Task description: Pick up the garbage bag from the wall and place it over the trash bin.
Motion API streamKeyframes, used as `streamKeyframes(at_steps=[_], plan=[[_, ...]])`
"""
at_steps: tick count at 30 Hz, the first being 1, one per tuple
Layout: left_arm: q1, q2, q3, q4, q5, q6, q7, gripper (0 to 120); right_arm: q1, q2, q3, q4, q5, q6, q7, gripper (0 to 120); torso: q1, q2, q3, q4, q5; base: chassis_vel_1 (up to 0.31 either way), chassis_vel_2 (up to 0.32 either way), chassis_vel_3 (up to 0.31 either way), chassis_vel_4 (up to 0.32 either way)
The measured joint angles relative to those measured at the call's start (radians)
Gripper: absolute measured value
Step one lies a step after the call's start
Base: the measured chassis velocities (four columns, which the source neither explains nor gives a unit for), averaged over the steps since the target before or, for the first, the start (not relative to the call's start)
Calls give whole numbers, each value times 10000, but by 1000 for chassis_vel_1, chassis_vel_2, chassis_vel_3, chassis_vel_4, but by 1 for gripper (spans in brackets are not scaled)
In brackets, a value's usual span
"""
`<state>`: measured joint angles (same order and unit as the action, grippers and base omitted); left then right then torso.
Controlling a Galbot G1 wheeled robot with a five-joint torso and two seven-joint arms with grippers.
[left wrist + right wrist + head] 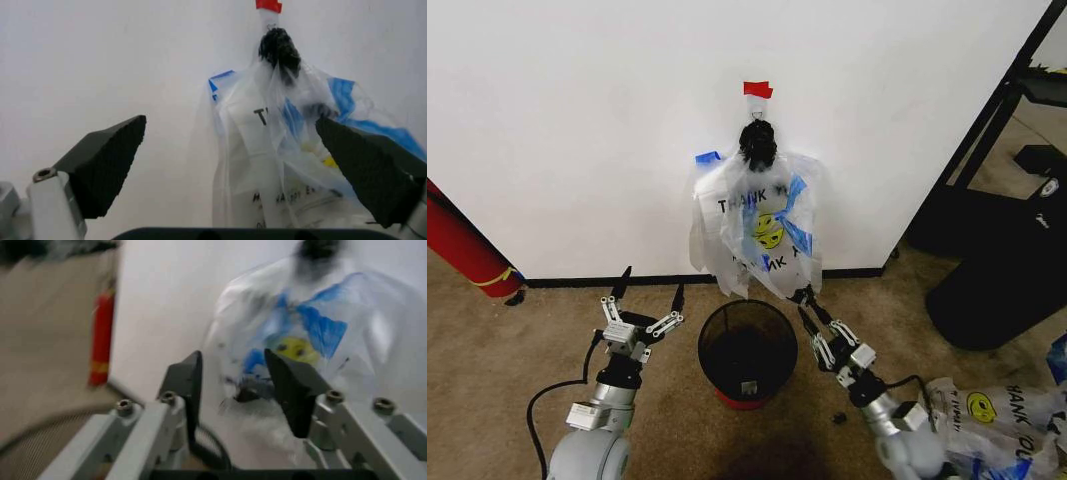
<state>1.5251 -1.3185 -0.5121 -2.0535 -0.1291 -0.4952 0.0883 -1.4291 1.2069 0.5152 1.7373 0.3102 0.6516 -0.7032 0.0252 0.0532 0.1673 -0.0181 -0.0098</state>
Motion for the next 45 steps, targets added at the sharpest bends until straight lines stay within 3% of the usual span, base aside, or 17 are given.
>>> streamKeyframes(at_steps=[4,6,8,9,11,14,20,27,35,45], plan=[[-1,-14,15,12,9,-16,0,100,-34,-298,721,-63,-510,65,-1072,48,0,0,0,0,1,0,0,0,0],[-39,-27,68,26,39,-17,1,100,-32,-555,1070,-52,-717,220,-944,60,0,0,0,-2,-2,0,0,0,0],[-94,-39,110,65,72,-17,3,100,-14,-611,741,281,-662,256,860,68,0,0,0,-1,2,0,0,0,0],[-94,-39,110,65,72,-17,3,100,-14,-611,741,281,-662,256,860,68,0,0,0,-1,2,0,0,0,0],[-138,-52,146,119,114,-17,5,100,183,-560,320,669,-1039,142,2959,77,0,0,0,0,-1,0,0,0,0],[-190,-67,208,213,188,-17,12,100,971,-484,-209,843,-2868,-153,5354,90,0,0,0,1,0,0,0,0,0],[-273,-36,210,349,206,-17,17,100,2349,-940,-1317,413,-4836,-908,6916,100,0,0,1,-1,0,0,0,0,0],[-356,7,196,482,232,-17,20,100,4445,-1932,-3183,-681,-5291,-1201,6634,100,1,0,2,-1,-2,0,0,0,0],[-555,49,178,610,252,-18,21,100,6264,-1208,-4167,-2249,-5256,-1929,6381,100,1,0,2,1,-2,0,0,0,0],[-574,79,125,632,211,-40,-1,100,6706,-888,-4240,-2763,-5685,-2562,6089,98,0,-1,1,-1,-2,0,0,0,0]])
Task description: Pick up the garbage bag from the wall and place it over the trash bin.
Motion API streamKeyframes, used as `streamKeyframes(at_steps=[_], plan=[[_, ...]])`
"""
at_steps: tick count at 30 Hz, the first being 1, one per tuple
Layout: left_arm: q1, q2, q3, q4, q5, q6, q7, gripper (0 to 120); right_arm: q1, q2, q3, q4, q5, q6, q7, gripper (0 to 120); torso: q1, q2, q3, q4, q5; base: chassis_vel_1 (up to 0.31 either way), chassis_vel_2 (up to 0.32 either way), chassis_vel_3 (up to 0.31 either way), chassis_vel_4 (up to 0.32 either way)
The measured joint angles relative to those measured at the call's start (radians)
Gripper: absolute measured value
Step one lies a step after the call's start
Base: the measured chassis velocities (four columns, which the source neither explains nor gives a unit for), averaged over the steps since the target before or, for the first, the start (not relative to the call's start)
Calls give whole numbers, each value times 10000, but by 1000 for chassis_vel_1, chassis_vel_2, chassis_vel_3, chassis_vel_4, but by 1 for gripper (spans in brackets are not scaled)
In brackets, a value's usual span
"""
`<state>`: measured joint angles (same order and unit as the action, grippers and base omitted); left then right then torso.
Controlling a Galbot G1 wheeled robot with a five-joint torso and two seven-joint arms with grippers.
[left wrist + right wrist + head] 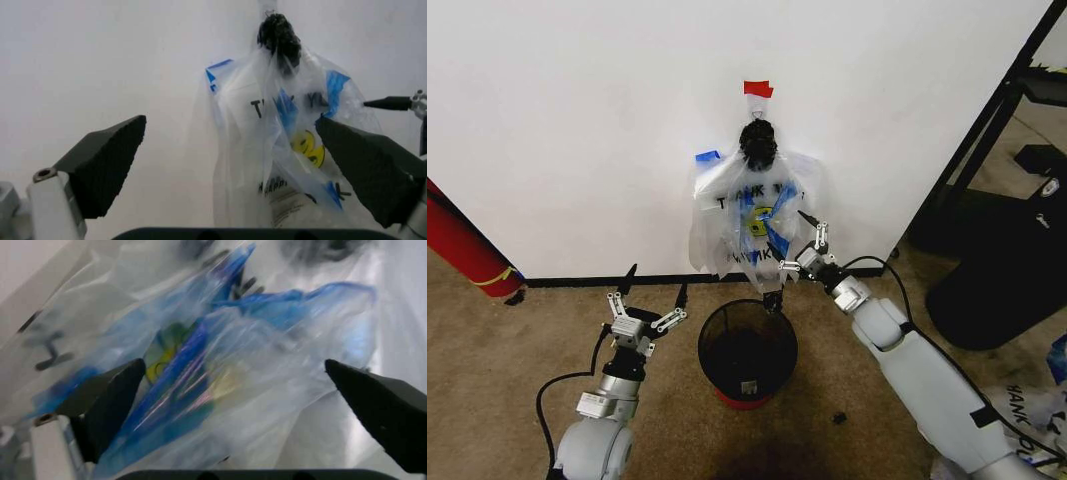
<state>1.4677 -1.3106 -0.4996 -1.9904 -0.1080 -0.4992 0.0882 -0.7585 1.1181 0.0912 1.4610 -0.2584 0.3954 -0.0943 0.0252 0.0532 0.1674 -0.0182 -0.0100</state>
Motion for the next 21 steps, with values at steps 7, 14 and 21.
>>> streamKeyframes(at_steps=[7,14,21], plan=[[3,20,-21,-3,-35,-15,-19,100,-274,29,296,45,-93,-89,-305,72,0,0,0,-1,0,0,0,0,0],[123,-52,9,-17,6,-103,-17,100,-418,-2,510,161,-43,-91,-125,44,0,0,-1,1,0,0,0,0,0],[218,-74,-11,-99,21,-106,-14,100,-855,-128,775,413,499,-188,47,18,0,0,-1,1,1,0,0,0,0]])
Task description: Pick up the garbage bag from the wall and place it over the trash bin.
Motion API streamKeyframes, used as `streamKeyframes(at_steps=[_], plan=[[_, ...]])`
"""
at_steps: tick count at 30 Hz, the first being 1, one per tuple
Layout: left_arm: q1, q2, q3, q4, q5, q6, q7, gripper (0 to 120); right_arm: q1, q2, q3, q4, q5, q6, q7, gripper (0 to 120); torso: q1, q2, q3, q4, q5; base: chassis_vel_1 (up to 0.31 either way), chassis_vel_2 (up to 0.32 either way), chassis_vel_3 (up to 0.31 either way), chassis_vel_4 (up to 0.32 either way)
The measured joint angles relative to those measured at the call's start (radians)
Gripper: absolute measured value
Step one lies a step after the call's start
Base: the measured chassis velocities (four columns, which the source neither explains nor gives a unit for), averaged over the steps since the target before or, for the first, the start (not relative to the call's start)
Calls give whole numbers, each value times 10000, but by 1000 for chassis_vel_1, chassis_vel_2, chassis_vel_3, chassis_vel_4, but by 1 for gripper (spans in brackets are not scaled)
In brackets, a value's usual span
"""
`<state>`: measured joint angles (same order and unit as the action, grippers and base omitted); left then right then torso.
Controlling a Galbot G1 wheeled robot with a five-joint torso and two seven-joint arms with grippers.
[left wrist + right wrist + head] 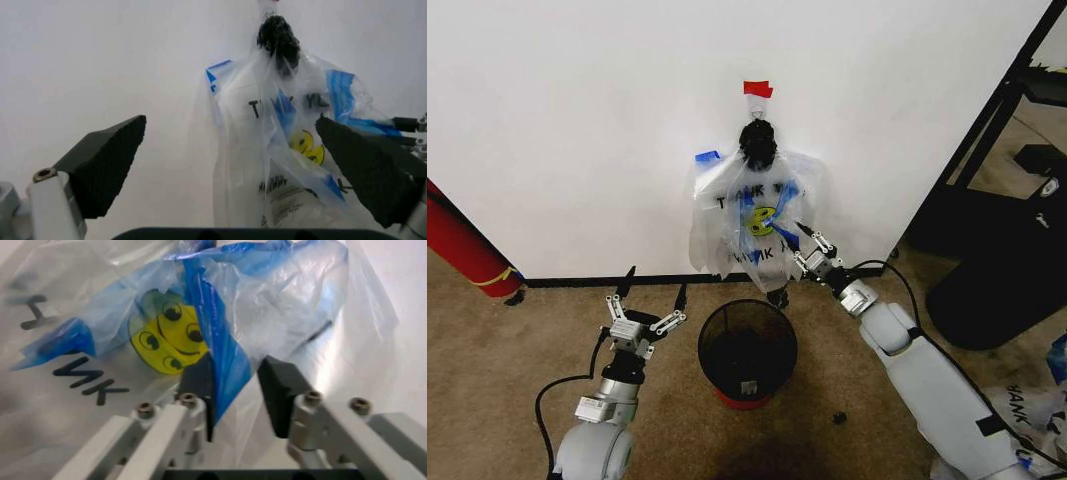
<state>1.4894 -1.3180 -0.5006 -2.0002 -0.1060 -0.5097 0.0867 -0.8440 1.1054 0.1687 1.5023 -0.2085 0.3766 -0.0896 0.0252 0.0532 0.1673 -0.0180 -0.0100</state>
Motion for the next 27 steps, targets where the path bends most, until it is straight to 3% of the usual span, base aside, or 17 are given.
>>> streamKeyframes(at_steps=[6,14,19,20,22,27], plan=[[-130,52,13,0,7,-1,-51,100,-787,-89,99,639,1911,-130,233,0,0,0,0,-1,0,0,0,0,0],[-853,503,352,28,7,193,-421,100,-1659,-19,260,2096,5209,-238,633,0,0,0,0,-1,-1,0,0,0,0],[-2133,1712,1434,218,636,672,9,100,-2050,136,434,3132,7398,-490,723,0,0,0,0,1,-2,0,0,0,0],[-2133,1712,1434,218,636,672,9,100,-2050,136,434,3132,7398,-490,723,0,0,0,0,1,-2,0,0,0,0],[-2928,2403,2098,355,703,1012,188,100,-2185,188,506,3257,7658,-493,661,0,0,0,0,-2,-2,0,0,0,0],[-5397,3547,4262,1235,732,1835,239,100,-2398,336,604,3212,7659,-302,322,0,0,0,0,-5,-1,0,0,0,0]])
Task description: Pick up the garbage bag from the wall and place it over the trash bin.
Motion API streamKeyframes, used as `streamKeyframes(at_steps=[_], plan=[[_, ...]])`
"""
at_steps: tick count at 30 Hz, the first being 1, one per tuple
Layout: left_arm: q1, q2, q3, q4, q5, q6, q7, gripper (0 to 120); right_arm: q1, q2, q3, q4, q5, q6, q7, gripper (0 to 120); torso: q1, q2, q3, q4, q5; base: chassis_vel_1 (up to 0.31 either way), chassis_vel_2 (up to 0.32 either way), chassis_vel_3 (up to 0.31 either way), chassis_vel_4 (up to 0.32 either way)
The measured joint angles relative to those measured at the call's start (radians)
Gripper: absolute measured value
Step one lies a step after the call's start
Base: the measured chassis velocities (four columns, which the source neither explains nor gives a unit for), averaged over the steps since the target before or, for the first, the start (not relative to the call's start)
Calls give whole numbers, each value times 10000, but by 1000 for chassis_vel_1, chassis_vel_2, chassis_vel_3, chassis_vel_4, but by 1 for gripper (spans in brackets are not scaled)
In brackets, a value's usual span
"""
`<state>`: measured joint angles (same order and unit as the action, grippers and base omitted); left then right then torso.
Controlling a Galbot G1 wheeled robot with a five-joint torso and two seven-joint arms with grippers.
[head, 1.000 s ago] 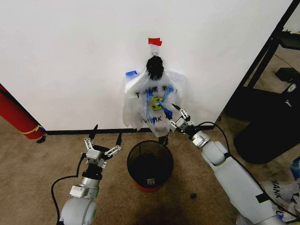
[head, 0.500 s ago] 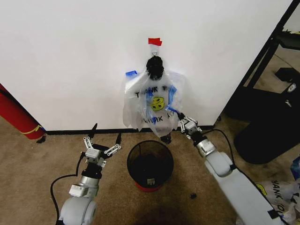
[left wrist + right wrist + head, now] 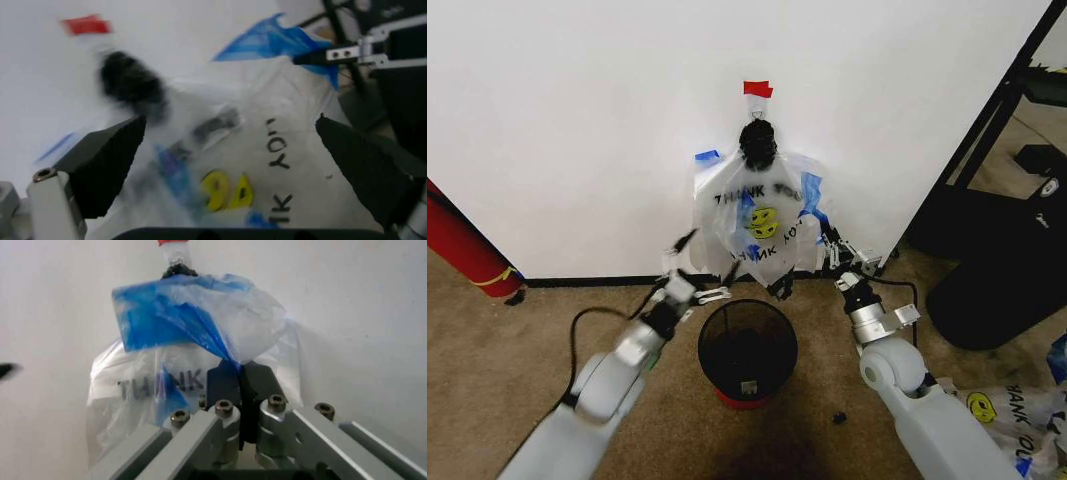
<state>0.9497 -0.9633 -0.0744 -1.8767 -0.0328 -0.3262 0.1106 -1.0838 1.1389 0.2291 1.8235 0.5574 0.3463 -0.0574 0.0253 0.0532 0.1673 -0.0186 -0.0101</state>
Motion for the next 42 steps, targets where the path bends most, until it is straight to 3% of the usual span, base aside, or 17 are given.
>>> streamKeyframes(at_steps=[4,8,16,20,28,42], plan=[[-1229,180,1040,598,6,494,-160,100,-73,89,6,-40,-108,110,-111,0,1,0,1,1,-1,0,0,0,0],[-2669,268,2402,1173,342,2146,-826,98,-189,238,36,-72,-499,383,-510,0,1,0,1,5,-1,0,0,0,0],[-3376,438,3757,1719,1552,4093,-1590,97,-254,340,142,-4,-1073,694,-906,0,0,0,1,6,0,0,0,0,0],[-3487,474,3878,1930,2226,4513,-1820,94,-255,361,144,92,-1159,727,-976,0,0,0,0,5,0,0,0,0,0],[-3350,416,3739,1908,2698,5090,-2652,68,-288,429,186,239,-1210,756,-1018,0,0,0,0,5,-1,0,0,0,0],[-3019,292,3524,1583,2307,4970,-3067,18,-514,435,391,314,-1328,801,-1057,0,0,1,0,5,1,0,0,0,0]])
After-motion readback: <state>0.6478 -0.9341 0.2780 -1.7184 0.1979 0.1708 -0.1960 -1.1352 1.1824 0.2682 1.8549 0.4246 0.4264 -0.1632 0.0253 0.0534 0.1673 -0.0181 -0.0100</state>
